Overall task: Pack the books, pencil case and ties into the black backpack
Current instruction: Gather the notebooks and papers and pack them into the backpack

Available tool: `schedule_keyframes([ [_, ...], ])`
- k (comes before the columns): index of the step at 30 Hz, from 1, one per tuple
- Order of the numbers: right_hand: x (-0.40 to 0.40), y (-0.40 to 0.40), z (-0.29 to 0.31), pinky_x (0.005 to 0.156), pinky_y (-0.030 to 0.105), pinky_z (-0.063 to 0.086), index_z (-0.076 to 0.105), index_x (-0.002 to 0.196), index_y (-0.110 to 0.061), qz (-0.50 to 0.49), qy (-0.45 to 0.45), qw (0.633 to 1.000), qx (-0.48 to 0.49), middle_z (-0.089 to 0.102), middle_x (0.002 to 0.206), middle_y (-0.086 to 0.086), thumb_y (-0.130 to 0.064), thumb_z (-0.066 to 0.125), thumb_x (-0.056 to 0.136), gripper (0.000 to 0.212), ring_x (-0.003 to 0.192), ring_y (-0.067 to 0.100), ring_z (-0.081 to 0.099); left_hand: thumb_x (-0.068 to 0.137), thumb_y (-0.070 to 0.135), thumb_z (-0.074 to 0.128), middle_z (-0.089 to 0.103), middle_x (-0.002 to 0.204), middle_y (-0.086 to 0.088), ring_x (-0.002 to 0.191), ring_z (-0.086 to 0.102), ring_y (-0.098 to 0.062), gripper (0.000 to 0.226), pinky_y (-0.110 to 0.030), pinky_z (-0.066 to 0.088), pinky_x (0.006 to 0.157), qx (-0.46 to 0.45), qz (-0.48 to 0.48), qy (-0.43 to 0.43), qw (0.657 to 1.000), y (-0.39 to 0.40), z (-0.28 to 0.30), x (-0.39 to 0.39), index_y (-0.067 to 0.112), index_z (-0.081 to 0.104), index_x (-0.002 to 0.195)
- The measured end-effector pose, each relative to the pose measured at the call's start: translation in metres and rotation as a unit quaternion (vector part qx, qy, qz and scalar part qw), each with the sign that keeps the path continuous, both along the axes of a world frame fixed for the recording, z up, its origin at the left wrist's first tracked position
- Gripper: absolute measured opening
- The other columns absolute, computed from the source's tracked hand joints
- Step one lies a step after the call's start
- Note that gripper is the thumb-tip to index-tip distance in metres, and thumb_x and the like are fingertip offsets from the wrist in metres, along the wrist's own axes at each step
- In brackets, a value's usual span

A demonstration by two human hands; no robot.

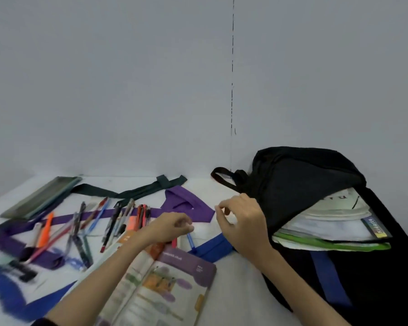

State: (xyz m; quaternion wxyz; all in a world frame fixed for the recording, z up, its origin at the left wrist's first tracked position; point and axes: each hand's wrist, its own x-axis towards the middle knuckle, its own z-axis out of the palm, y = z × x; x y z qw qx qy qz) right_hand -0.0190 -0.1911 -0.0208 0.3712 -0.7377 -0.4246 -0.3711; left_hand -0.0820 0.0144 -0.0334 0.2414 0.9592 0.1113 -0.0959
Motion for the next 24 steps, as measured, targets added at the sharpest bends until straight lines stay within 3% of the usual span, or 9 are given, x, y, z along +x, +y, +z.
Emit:
schedule_keyframes([
  [2,-0.019,0.025,-0.019,0.058,0.027,0.04,0.065,0.071,-0.015,0.018,0.069,0.989,-0.126,0.06,0.064,-0.005,-0.029,0.053,0.084,0.023,0.062,0.014,0.051,0.094,0.041,0.052,0.057,0.124,0.003,0.106,0.054,-0.012,0.033,-0.03,0.046,0.092,0.044,0.031,0.017,0.998,0.031,-0.012,-0.03,0.023,0.056,0.121],
  [5,-0.038,0.053,-0.041,0.084,0.034,0.039,0.062,0.112,-0.016,-0.005,0.216,0.918,-0.334,0.062,0.105,-0.001,-0.042,0.044,0.095,0.035,0.102,0.018,0.049,0.093,0.032,0.055,0.055,0.12,-0.002,0.095,0.061,-0.014,0.035,-0.03,0.054,0.076,-0.023,0.134,-0.012,0.991,0.065,-0.017,-0.073,0.02,0.051,0.126],
  [7,-0.044,0.064,-0.049,0.091,0.034,0.036,0.052,0.125,-0.016,-0.023,0.255,0.885,-0.389,0.055,0.12,0.002,-0.042,0.04,0.097,0.04,0.113,0.021,0.043,0.092,0.038,0.055,0.061,0.112,0.001,0.089,0.065,-0.011,0.043,-0.029,0.053,0.074,-0.017,0.168,-0.023,0.985,0.082,-0.023,-0.094,0.018,0.045,0.129],
  [9,-0.053,0.075,-0.055,0.092,0.036,0.035,0.052,0.123,-0.015,-0.04,0.262,0.868,-0.419,0.053,0.121,0.003,-0.042,0.039,0.097,0.04,0.115,0.022,0.041,0.093,0.044,0.051,0.064,0.103,0.004,0.085,0.065,-0.011,0.047,-0.029,0.053,0.076,-0.02,0.181,-0.013,0.983,0.093,-0.03,-0.113,0.018,0.039,0.13],
  [14,-0.071,0.091,-0.064,0.089,0.036,0.035,0.051,0.107,-0.019,-0.061,0.357,0.844,-0.395,0.05,0.107,0.003,-0.039,0.045,0.095,0.025,0.11,0.023,0.044,0.092,0.042,0.055,0.06,0.104,0.002,0.081,0.059,-0.012,0.052,-0.024,0.049,0.067,-0.056,0.209,-0.061,0.974,0.094,-0.036,-0.126,0.017,0.038,0.134],
  [18,-0.073,0.095,-0.064,0.083,0.034,0.043,0.047,0.126,-0.02,-0.045,0.458,0.827,-0.323,0.055,0.114,0.008,-0.028,0.056,0.09,0.038,0.105,0.026,0.05,0.089,0.028,0.063,0.065,0.085,0.002,0.065,0.068,-0.01,0.037,-0.022,0.051,0.052,-0.176,0.261,-0.088,0.945,0.105,-0.017,-0.128,0.013,0.048,0.119],
  [21,-0.065,0.09,-0.059,0.085,0.033,0.046,0.049,0.126,-0.019,-0.026,0.485,0.818,-0.309,0.062,0.108,0.005,-0.021,0.053,0.09,0.036,0.097,0.022,0.056,0.091,0.025,0.059,0.071,0.079,0.001,0.063,0.071,-0.008,0.021,-0.019,0.052,0.05,-0.246,0.195,-0.061,0.947,0.104,0.015,-0.132,0.012,0.06,0.107],
  [24,-0.054,0.078,-0.05,0.079,0.029,0.046,0.064,0.106,-0.012,-0.032,0.492,0.824,-0.279,0.066,0.105,0.007,-0.025,0.053,0.094,0.021,0.095,0.022,0.06,0.093,0.029,0.055,0.072,0.091,-0.001,0.076,0.072,-0.014,0.023,-0.023,0.056,0.06,-0.319,0.103,-0.018,0.942,0.081,0.04,-0.13,0.017,0.058,0.112],
])
